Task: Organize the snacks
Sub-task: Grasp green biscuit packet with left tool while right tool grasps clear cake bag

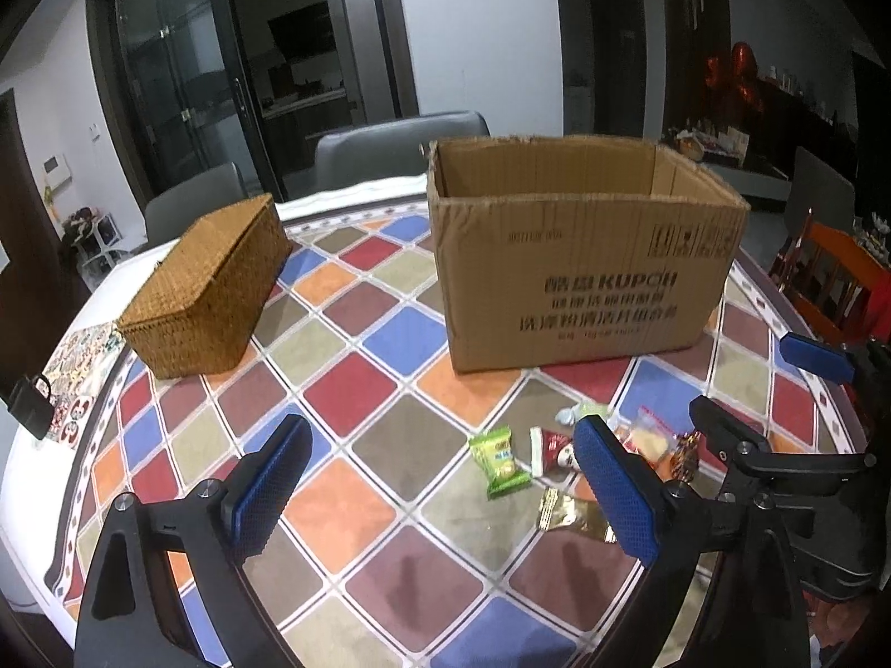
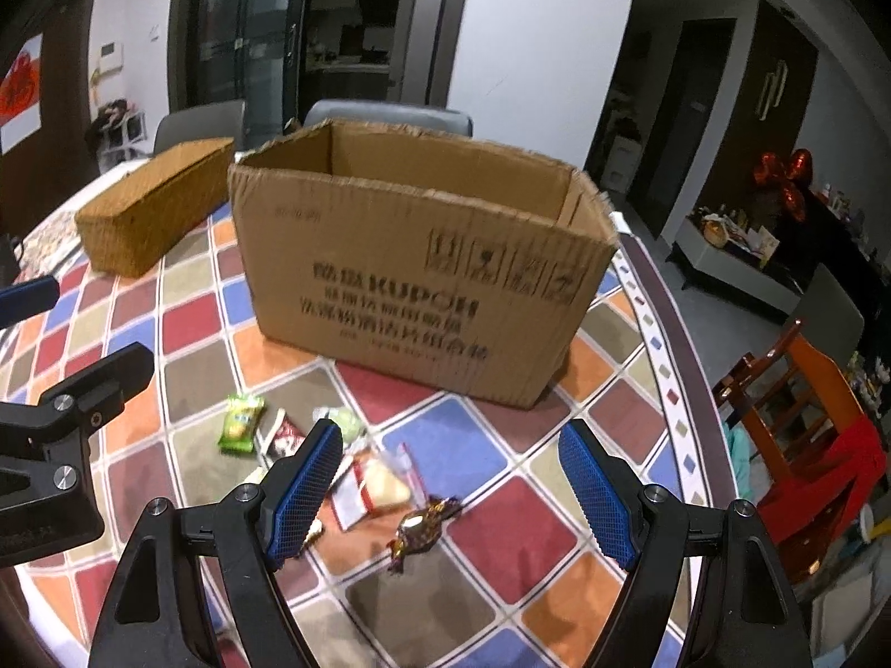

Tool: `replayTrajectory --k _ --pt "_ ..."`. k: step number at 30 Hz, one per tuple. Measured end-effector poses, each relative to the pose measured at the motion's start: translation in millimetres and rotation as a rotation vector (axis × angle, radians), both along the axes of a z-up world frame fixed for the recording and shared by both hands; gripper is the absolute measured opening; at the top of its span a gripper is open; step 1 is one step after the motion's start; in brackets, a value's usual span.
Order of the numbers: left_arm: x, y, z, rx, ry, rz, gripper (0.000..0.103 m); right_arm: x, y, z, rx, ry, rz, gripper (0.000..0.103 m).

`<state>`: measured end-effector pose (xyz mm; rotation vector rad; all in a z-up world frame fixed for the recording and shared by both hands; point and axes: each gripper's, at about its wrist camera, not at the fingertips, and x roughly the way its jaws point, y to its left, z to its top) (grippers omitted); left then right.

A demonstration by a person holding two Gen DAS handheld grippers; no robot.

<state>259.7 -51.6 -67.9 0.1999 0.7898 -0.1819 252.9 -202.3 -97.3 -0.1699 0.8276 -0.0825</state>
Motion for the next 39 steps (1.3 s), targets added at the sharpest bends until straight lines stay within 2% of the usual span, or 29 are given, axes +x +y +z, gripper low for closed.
replayTrajectory --k 18,31,34,39 --pt "20 -1 -54 -0.005 0.148 0.007 0.091 17 12 -48 -0.008 0.142 0.070 0.081" --pt "40 -8 -82 -0.021 0.228 0.014 0.081 32 12 -77 0.019 0.221 0.091 0.080" --pt "43 -10 -84 -0.023 0.236 0.013 0.079 35 12 -82 0.034 0.238 0.097 0.077" --pt "50 -12 -91 -0.031 0.251 0.011 0.069 39 8 -88 0.065 0.253 0.095 0.074"
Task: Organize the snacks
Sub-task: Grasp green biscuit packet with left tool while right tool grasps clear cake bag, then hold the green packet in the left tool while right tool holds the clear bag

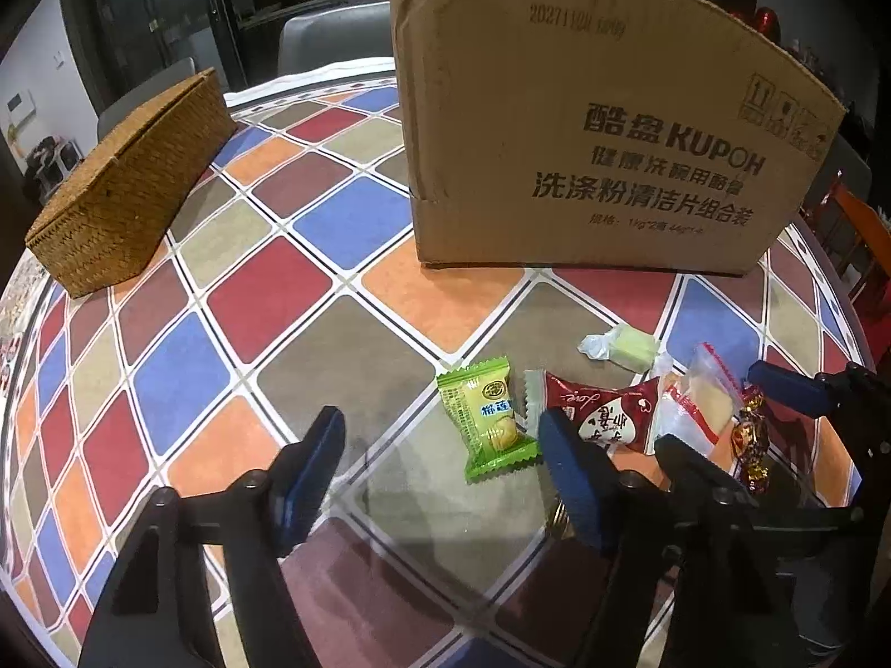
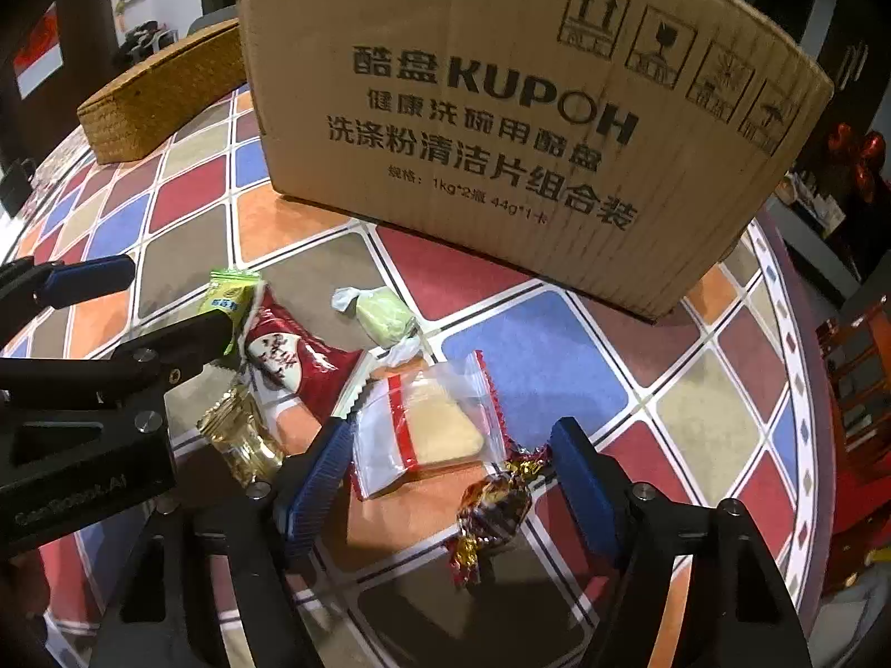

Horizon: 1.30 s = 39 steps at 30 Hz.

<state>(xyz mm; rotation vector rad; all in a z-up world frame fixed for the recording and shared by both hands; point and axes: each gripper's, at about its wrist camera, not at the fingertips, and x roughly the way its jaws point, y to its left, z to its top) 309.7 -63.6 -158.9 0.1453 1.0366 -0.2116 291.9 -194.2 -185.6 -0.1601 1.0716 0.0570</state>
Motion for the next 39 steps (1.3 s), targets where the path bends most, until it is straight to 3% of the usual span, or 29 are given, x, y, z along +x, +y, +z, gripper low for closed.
replayTrajectory --k 7,14,19,39 --pt "5 -1 -8 -0.044 0.028 -0.008 0.048 7 -2 -1 0.046 0.004 0.011 0.065" --pt "3 -8 -10 -0.073 0.037 -0.041 0.024 8 2 0 0.080 0.005 0.047 0.044" --pt "-1 -6 -9 -0.081 0.037 -0.042 0.022 8 4 1 0.092 -0.001 0.054 0.039" --pt "-9 -2 13 -0.083 -0.002 -0.041 0.022 -1 -10 19 0.113 -0.035 0.013 0.038"
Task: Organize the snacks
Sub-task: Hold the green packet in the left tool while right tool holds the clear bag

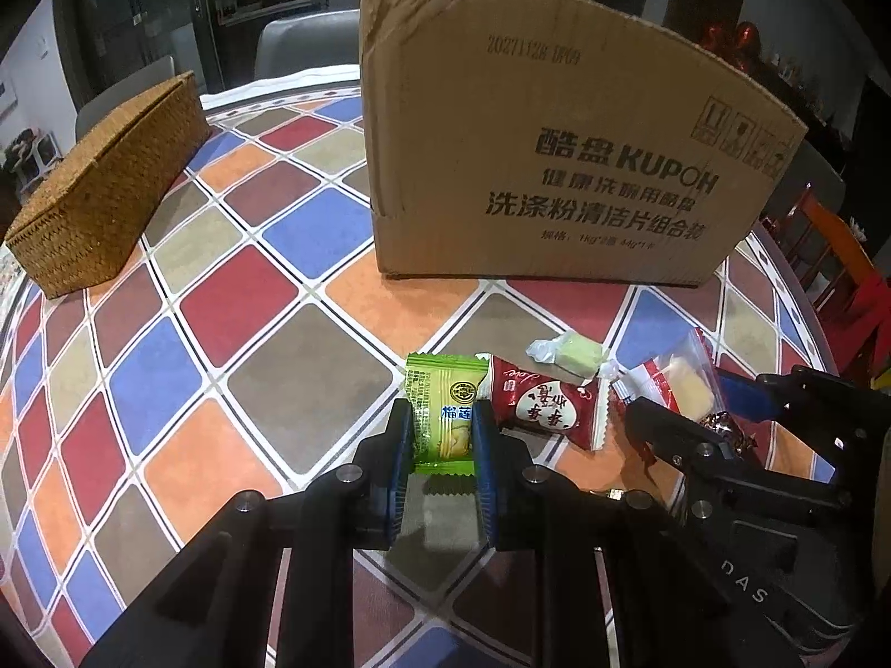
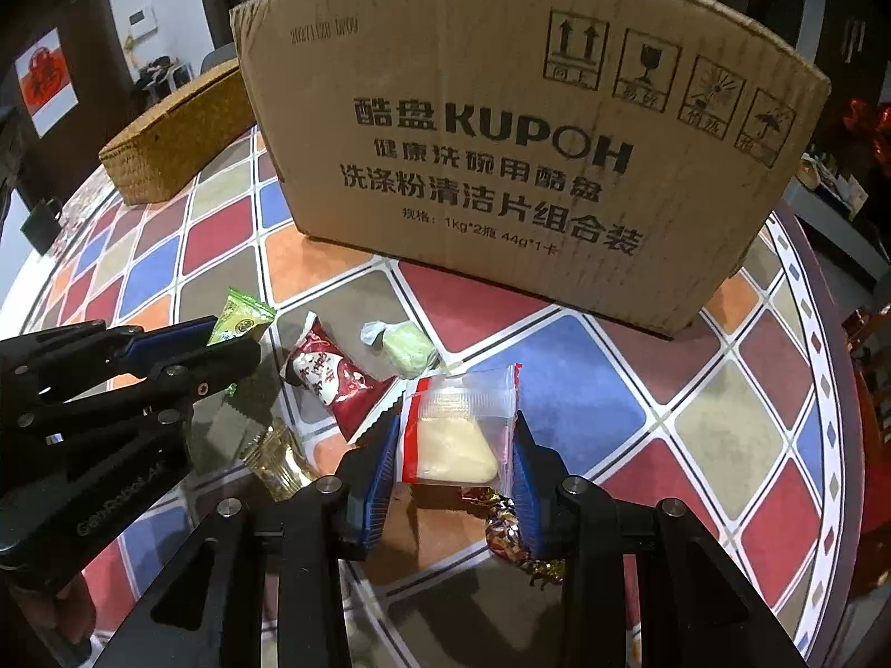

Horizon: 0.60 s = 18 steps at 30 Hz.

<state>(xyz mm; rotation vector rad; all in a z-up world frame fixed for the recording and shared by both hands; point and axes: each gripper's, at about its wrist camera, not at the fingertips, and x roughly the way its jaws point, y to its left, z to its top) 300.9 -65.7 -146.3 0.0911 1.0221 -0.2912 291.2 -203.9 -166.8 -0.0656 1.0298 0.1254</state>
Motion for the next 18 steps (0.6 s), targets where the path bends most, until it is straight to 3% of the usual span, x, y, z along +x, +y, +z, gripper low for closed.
replayTrajectory --k 18 --pt "-12 0 37 -0.004 -0.057 -0.008 0.022 -13 -3 39 0.013 -0.069 -0.008 0.038"
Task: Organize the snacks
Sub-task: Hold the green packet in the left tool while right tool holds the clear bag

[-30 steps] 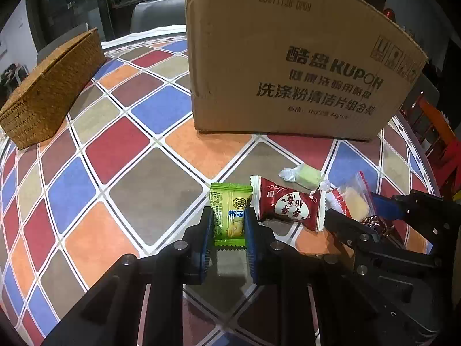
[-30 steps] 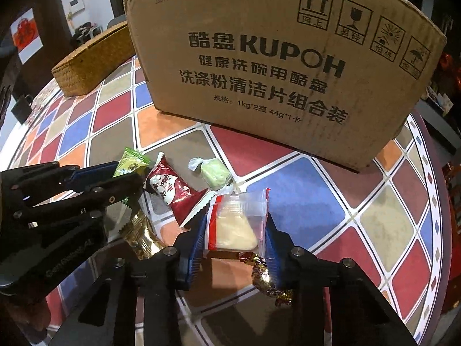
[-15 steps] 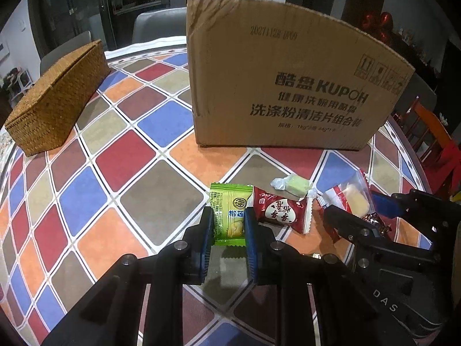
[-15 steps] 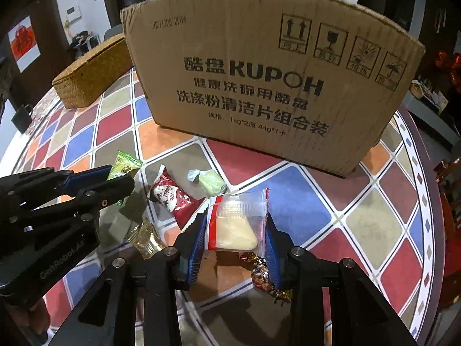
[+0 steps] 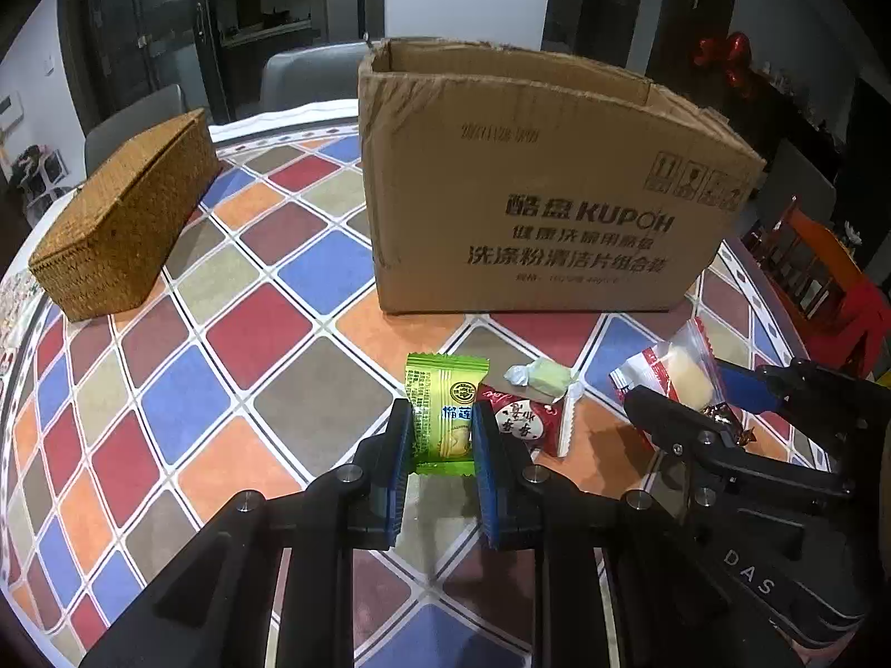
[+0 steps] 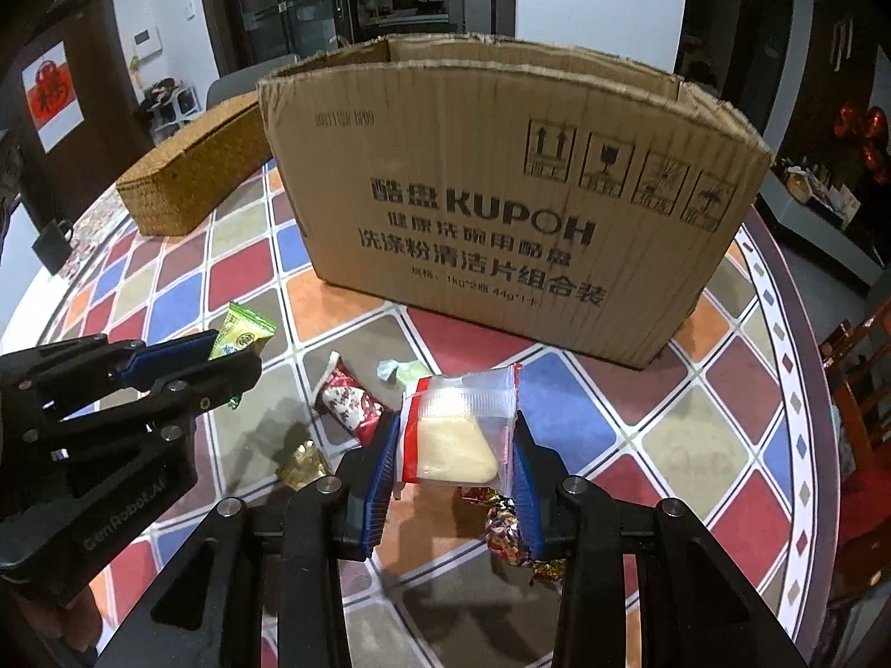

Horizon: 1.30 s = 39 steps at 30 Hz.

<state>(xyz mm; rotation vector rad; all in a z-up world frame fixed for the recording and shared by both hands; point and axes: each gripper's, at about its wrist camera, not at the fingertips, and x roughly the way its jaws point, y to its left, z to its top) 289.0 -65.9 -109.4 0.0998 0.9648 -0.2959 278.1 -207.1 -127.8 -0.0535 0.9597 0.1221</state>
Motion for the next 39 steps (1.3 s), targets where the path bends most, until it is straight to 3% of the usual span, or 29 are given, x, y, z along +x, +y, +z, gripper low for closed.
replayTrajectory --k 11,27,39 --pt "-8 0 23 -0.003 -0.039 0.000 0.022 -7 -1 23 0.005 -0.046 -0.007 0.038" --pt "-12 -3 24 -0.006 -0.045 -0.005 0.022 -10 -9 37 0.036 -0.070 -0.021 0.038" --pt "-3 1 -13 -0.003 0.015 0.010 0.022 0 -5 -8 0.022 0.025 -0.007 0.038"
